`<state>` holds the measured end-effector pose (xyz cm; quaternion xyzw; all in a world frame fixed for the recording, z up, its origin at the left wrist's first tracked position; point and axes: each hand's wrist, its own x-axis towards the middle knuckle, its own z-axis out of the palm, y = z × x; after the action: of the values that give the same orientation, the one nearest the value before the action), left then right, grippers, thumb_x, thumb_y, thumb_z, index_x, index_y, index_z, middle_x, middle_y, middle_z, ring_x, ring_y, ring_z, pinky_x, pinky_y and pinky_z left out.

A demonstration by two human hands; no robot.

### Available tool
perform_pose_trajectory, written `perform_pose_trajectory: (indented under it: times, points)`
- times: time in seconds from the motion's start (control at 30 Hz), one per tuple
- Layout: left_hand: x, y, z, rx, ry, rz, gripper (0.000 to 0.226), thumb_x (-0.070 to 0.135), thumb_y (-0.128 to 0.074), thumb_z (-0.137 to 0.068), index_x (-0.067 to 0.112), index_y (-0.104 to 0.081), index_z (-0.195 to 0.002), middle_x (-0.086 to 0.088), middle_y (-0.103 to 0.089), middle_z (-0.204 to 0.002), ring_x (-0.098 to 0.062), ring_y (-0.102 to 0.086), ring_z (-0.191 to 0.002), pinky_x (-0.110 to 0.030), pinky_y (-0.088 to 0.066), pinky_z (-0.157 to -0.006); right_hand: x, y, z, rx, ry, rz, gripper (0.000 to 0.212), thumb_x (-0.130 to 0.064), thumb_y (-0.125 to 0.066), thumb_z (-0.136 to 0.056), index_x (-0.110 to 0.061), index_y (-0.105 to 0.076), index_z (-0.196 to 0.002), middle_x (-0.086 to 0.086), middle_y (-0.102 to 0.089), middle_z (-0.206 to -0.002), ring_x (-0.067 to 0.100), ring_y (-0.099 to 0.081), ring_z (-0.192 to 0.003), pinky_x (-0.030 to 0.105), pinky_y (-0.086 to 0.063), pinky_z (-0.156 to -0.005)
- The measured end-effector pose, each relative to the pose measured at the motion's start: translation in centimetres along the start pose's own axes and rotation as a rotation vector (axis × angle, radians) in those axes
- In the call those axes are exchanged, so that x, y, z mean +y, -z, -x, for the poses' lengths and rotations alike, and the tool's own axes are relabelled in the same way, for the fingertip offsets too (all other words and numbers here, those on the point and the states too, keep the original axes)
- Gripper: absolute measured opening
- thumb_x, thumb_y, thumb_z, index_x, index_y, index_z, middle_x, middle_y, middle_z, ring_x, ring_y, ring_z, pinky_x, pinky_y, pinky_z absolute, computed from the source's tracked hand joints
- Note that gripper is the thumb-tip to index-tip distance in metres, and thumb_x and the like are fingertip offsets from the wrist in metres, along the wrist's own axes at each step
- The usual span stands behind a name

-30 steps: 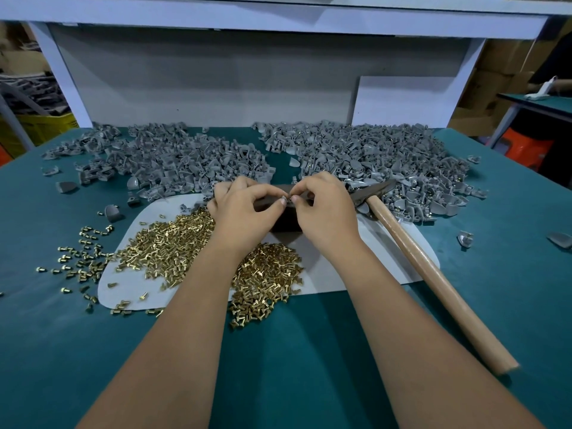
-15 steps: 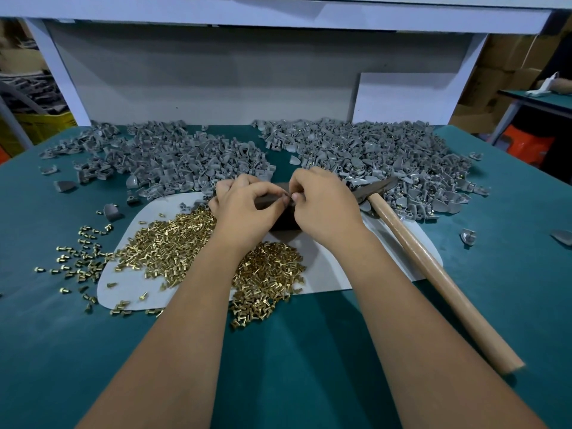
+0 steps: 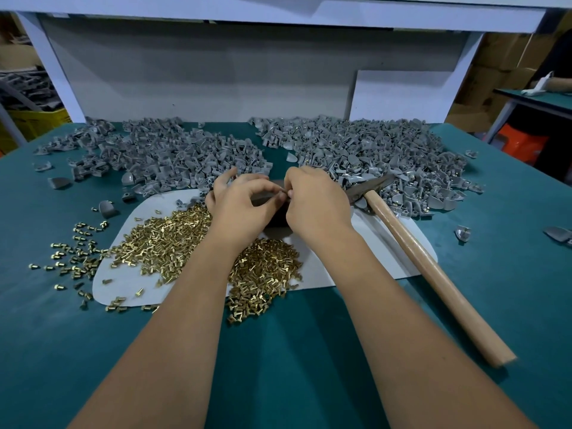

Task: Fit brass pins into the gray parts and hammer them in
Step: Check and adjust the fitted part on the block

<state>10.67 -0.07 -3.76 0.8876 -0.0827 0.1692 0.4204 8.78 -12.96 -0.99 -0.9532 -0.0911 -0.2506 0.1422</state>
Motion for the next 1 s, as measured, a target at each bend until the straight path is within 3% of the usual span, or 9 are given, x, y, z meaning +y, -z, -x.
perform_pose_trajectory:
  times: [0.4,0.53,0.73,0.87,1.0]
  points:
    - [0.2,-0.1,0.1,0.009,-0.014,-0.007,0.013,0.043,-0.070,-0.087,0.051,-0.063,-0.079,0.017,-0.062,-0.126,-0.017,-0.021,-0.140,-0.034,-0.010,-0.099,1.1,-0.9,0.3,0.009,0.011,-0.110,0.009,-0.007,-0.049,-0.091,-0.011,-0.057,-0.094,0.006,-0.060,-0.099,0.025,-0.046,-0.099,0.033,-0.034,-0.077]
    - [0.2,0.0,0.2,0.002,-0.020,-0.018,0.008,0.042,-0.069,-0.089,0.048,-0.066,-0.083,0.019,-0.062,-0.126,-0.016,-0.019,-0.141,-0.032,-0.009,-0.097,1.6,-0.9,0.3,0.019,-0.045,-0.255,0.022,-0.003,-0.046,-0.092,-0.011,-0.064,-0.101,0.006,-0.063,-0.104,0.021,-0.049,-0.103,0.025,-0.030,-0.073]
    - [0.1,0.1,0.2,-0.014,-0.011,-0.004,0.008,0.041,-0.067,-0.090,0.047,-0.065,-0.086,0.017,-0.060,-0.129,-0.014,-0.018,-0.141,-0.039,-0.010,-0.105,1.7,-1.0,0.3,0.045,-0.158,-0.478,0.021,-0.006,-0.049,-0.092,-0.013,-0.068,-0.098,0.002,-0.066,-0.101,0.017,-0.057,-0.098,0.029,-0.045,-0.083]
    - [0.2,0.1,0.2,-0.018,-0.003,0.017,0.007,0.040,-0.068,-0.089,0.046,-0.067,-0.087,0.017,-0.060,-0.128,-0.013,-0.018,-0.141,-0.033,-0.009,-0.097,1.6,-1.5,0.1,0.026,-0.126,-0.429,0.009,-0.015,-0.060,-0.089,-0.018,-0.068,-0.088,-0.001,-0.063,-0.094,0.017,-0.053,-0.096,0.031,-0.044,-0.083]
    - [0.1,0.1,0.2,-0.025,0.007,0.010,0.007,0.040,-0.068,-0.089,0.046,-0.067,-0.086,0.018,-0.060,-0.129,-0.013,-0.017,-0.141,-0.038,-0.010,-0.104,1.7,-1.8,0.1,0.044,-0.107,-0.360,0.007,-0.017,-0.060,-0.090,-0.017,-0.067,-0.088,-0.001,-0.062,-0.093,0.017,-0.048,-0.098,0.028,-0.036,-0.079]
